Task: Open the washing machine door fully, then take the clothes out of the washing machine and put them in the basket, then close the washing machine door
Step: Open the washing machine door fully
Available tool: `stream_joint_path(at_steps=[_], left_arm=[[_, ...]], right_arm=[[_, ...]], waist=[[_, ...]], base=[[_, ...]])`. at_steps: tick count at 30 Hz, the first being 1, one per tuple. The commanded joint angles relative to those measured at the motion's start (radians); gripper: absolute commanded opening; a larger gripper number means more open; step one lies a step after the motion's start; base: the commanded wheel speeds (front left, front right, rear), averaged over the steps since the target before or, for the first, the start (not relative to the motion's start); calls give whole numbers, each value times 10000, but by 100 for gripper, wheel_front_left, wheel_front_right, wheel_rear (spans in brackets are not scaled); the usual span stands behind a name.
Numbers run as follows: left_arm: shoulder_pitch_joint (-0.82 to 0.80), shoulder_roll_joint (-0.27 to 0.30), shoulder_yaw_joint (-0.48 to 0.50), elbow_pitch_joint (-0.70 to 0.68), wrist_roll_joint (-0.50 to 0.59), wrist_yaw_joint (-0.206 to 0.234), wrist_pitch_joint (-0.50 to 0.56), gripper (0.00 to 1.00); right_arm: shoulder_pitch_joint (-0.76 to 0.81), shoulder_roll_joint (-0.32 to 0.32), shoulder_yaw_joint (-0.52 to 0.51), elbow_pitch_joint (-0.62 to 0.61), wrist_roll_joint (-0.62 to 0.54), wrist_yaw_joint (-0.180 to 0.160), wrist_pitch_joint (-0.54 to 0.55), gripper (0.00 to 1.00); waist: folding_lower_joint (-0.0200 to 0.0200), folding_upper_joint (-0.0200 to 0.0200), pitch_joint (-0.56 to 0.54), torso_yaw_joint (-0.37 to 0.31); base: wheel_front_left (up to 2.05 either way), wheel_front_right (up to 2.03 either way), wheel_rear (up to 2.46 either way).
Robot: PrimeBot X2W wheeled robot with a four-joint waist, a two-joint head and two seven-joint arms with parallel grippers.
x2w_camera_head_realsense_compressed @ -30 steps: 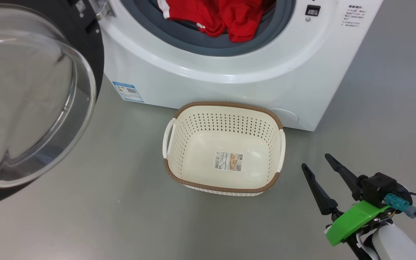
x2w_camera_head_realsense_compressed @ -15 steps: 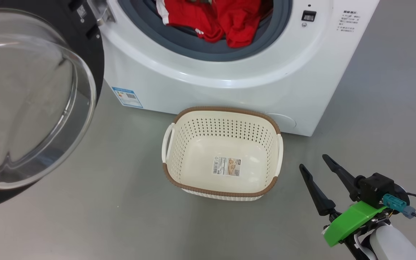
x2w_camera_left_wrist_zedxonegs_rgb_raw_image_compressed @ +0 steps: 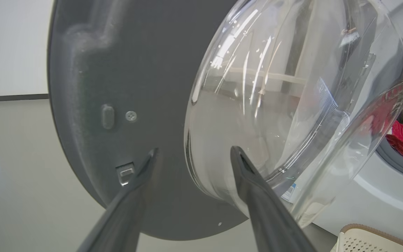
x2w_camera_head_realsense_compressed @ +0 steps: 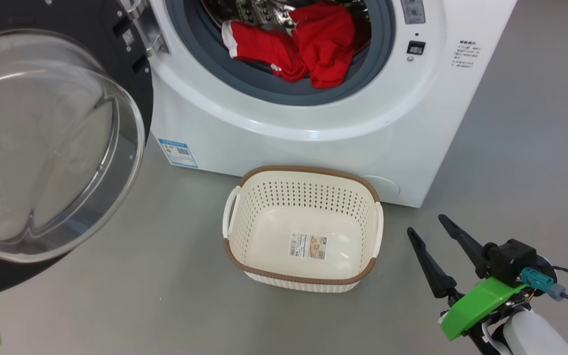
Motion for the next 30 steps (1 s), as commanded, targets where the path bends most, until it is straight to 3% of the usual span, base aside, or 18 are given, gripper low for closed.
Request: stream_joint_path(at_steps=[1,18,30], left_arm=[[201,348,79,-487,-124,-27,-53,100],[1900,-576,-1336,-2715,-209,-30,-53,100],[2579,-657,-2441,-3748,-930,-30,-53,100]], right_arm=[[160,-17,235,-198,36,16,-118,100],[213,161,139,-296,93,16,-118,100],[189,235,-160,-415,26,16,-118,100]], waist=[[0,0,-127,-41],[0,0,-418,-1058],[0,0,-384,-2223]], base=[[0,0,0],[0,0,0],[0,0,0]])
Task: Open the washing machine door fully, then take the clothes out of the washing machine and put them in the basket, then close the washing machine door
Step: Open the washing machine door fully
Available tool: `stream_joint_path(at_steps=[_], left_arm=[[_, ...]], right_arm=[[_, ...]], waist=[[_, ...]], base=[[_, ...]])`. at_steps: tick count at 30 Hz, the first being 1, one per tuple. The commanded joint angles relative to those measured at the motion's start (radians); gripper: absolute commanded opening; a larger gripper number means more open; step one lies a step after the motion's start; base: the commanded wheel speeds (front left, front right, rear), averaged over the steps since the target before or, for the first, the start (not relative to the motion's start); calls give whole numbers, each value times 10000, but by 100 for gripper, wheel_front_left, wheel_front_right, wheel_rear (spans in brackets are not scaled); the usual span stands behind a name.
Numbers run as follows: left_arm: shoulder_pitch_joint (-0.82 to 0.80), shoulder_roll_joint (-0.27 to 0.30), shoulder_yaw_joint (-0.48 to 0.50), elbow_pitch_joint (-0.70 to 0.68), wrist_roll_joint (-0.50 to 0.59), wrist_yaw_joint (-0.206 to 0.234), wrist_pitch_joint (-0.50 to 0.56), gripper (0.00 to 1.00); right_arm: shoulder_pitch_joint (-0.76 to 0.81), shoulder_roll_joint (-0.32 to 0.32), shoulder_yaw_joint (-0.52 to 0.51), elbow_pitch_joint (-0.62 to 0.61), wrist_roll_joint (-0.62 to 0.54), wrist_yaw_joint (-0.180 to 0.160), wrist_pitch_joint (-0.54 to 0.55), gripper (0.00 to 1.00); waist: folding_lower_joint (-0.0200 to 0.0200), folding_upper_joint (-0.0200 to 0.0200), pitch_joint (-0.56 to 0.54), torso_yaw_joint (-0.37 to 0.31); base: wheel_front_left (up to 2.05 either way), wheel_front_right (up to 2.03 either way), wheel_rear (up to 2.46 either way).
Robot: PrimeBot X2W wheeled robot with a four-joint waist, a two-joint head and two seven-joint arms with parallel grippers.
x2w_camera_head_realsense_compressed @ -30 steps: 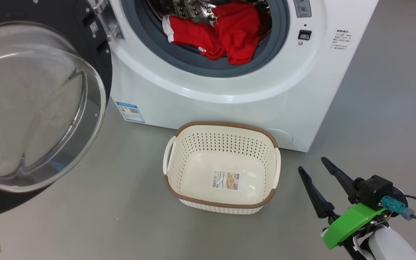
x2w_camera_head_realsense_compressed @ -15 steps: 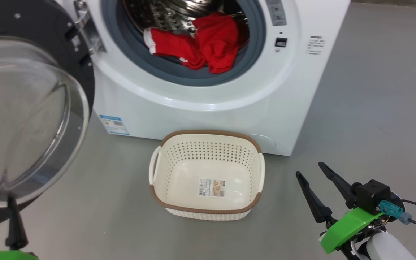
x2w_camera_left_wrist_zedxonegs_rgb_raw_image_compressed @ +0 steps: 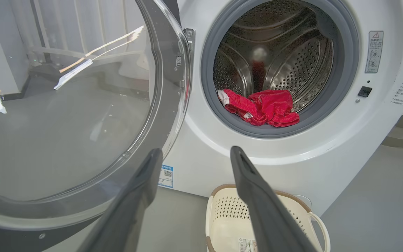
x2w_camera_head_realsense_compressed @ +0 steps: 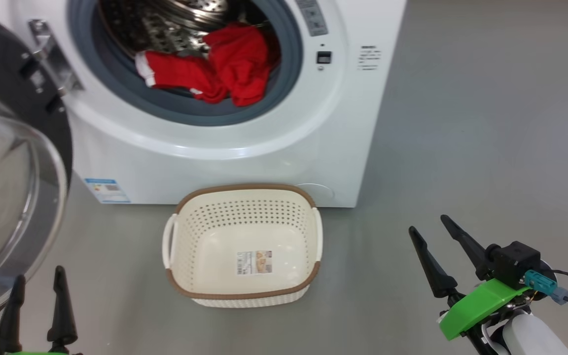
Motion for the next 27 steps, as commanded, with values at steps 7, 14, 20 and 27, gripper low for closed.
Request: stream_joint_path(at_steps=[7,14,20,27], left_arm=[[132,358,-128,-676,-293,-28,-53,100],[261,482,-521,-929,-523,-28,-53,100],[348,483,-612,-1028,-582,-28,-53,100],[496,424,-601,-1087,-607,-28,-53,100]], right_arm=[[-12,37,5,-330,-20,16,-118,100],[-85,103,-125,-418,-26,16,-118,100],[-49,125,-272,-463,-38,16,-118,100],[54,136,-304,-504,-41,16,-118,100]], waist=[[0,0,102,-853],[0,0,215,-1454],[0,0,214,-1876],[0,0,137,-2198]], base=[[0,0,0],[0,0,0],[0,0,0],[0,0,0]])
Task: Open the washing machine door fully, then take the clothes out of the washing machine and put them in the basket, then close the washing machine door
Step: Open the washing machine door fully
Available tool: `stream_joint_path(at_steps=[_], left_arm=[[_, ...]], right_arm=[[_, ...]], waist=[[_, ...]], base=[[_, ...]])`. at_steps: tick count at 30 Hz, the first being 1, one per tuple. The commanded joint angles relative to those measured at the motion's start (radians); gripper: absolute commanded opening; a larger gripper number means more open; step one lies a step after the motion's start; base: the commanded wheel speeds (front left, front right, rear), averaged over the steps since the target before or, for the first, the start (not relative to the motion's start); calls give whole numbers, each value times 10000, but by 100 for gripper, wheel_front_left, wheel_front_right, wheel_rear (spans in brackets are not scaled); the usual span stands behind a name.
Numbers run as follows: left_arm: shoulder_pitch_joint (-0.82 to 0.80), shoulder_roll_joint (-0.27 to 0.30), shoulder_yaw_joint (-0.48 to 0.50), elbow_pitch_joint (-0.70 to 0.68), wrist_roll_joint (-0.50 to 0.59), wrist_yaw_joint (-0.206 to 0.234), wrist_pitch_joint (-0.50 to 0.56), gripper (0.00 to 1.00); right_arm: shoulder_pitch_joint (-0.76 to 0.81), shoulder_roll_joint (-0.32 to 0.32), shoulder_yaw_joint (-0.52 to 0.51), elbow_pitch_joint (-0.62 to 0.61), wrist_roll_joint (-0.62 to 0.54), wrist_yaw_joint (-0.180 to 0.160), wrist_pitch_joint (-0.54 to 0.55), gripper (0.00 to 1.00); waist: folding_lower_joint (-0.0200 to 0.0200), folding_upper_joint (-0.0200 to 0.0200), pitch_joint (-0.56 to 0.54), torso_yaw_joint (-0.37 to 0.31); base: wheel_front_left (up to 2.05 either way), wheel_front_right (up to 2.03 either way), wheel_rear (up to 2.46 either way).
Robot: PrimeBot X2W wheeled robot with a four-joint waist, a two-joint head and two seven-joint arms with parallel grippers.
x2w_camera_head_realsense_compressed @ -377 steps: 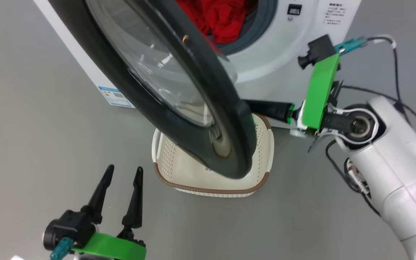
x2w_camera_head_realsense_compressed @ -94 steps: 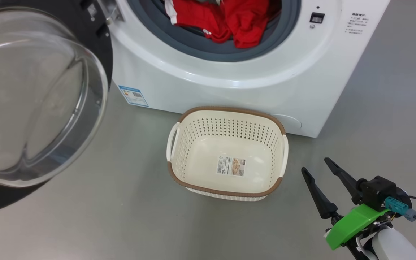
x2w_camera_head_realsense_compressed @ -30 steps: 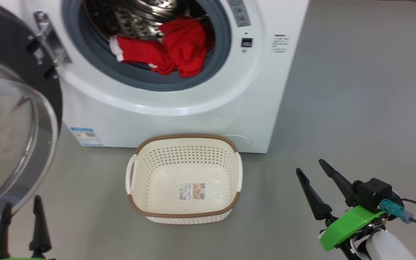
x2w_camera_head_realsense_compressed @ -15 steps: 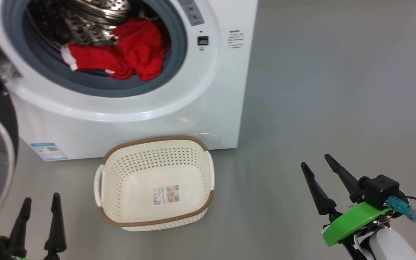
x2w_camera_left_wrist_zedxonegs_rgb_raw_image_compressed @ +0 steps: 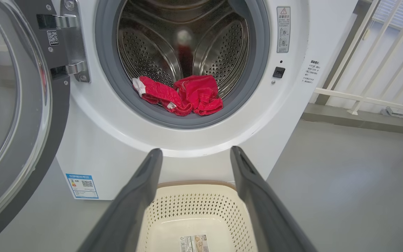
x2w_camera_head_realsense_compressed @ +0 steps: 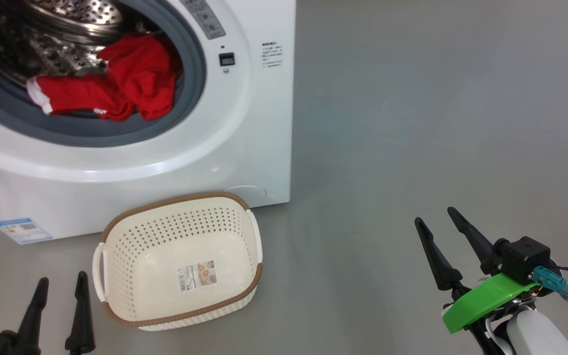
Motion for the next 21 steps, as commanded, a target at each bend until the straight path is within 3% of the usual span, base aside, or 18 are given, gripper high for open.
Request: stream_joint_path(at_steps=[1,21], left_arm=[[-70,184,345,-277,-44,-28,-53,100],[112,163,286,-362,-102,-29,-53,100]], right_arm=[[70,-20,115,-281,-37,16,-118,100],[187,-42,-69,-349,-58,16,-118,100]], waist=[[0,0,-50,-127],[0,0,-178,-324]], base=[[0,0,0],[0,0,0]])
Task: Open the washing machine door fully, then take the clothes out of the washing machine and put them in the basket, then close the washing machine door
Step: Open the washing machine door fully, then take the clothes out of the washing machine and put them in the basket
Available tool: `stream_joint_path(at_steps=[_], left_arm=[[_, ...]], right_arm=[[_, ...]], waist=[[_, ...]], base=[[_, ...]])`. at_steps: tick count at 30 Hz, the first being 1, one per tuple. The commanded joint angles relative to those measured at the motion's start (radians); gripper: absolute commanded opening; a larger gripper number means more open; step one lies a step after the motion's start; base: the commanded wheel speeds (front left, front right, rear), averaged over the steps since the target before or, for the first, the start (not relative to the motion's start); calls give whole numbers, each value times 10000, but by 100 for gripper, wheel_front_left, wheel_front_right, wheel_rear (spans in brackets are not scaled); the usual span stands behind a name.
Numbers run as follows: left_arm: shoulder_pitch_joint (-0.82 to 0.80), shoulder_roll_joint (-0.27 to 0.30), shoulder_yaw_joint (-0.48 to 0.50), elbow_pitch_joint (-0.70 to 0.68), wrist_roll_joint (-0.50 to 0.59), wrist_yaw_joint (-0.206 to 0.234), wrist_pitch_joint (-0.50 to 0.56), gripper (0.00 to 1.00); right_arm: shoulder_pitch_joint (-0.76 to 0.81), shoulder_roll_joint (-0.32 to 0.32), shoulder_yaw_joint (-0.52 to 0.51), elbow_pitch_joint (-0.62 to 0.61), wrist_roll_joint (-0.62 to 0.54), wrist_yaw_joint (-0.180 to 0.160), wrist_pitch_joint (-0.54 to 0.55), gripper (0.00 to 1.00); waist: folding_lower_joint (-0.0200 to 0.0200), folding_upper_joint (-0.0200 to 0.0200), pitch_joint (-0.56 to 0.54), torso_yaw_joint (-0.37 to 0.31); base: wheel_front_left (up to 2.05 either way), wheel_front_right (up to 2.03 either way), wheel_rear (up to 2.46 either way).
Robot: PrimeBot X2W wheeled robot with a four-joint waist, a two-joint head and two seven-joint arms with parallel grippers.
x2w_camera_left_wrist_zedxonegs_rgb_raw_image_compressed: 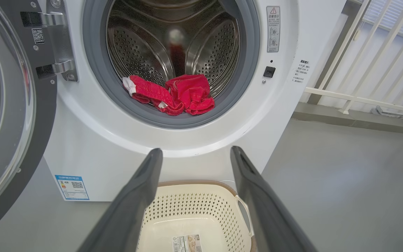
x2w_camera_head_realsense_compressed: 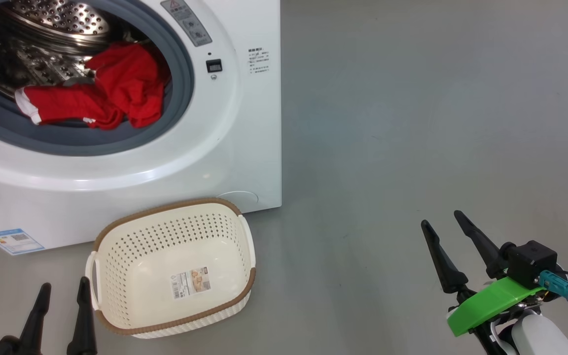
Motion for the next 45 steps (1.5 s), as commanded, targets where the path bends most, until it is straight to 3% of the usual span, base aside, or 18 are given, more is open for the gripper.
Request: stream_joint_path(at_steps=[1,15,33,45], left_arm=[[-75,147,377,-247,-6,-29,-53,100],[-169,128,499,-354,70,-29,-53,100],[-332,202,432,-300,83,-29,-53,100],[-427,253,269,-222,72,-29,-53,100]], right_arm=[[-16,-49,162,-287,-59,16,-118,100],[-45,-80,144,-319,-92,16,-118,100],[-127,-33,147,-327,-104,16,-118,100],[-207,29,181,-290,-108,16,-118,100]], waist=[[0,0,-8,9],[0,0,72,92],[0,0,233,143],[0,0,336,176]], base=[[0,0,0],[7,-12,5],[102,-143,41],[30,-30,0]])
